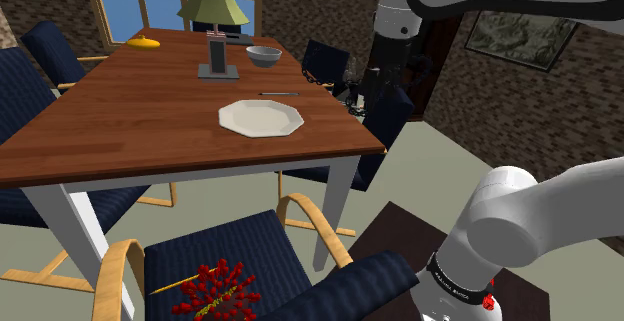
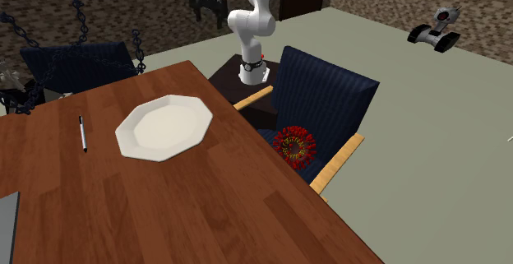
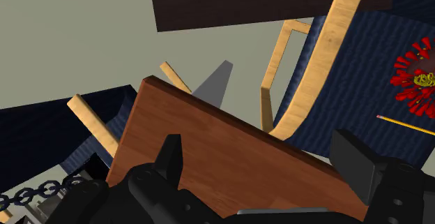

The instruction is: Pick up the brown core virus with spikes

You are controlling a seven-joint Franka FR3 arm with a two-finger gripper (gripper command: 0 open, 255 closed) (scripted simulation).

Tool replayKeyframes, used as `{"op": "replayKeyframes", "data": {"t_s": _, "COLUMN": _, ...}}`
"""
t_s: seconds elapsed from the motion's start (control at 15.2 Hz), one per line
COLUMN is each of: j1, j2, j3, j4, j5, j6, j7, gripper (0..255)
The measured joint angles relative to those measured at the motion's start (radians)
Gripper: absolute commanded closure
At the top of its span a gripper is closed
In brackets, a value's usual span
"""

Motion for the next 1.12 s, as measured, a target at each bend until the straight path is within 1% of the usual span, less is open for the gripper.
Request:
{"op": "replayKeyframes", "data": {"t_s": 0.13, "j1": 0.001, "j2": 0.003, "j3": 0.003, "j4": -0.009, "j5": 0.008, "j6": 0.009, "j7": 0.011, "gripper": 0}}
{"op": "replayKeyframes", "data": {"t_s": 0.4, "j1": 0.01, "j2": 0.016, "j3": 0.023, "j4": -0.096, "j5": 0.065, "j6": 0.093, "j7": 0.082, "gripper": 0}}
{"op": "replayKeyframes", "data": {"t_s": 0.66, "j1": 0.027, "j2": 0.06, "j3": 0.054, "j4": -0.169, "j5": 0.135, "j6": 0.198, "j7": 0.163, "gripper": 0}}
{"op": "replayKeyframes", "data": {"t_s": 1.12, "j1": 0.067, "j2": 0.2, "j3": 0.111, "j4": -0.256, "j5": 0.266, "j6": 0.417, "j7": 0.287, "gripper": 0}}
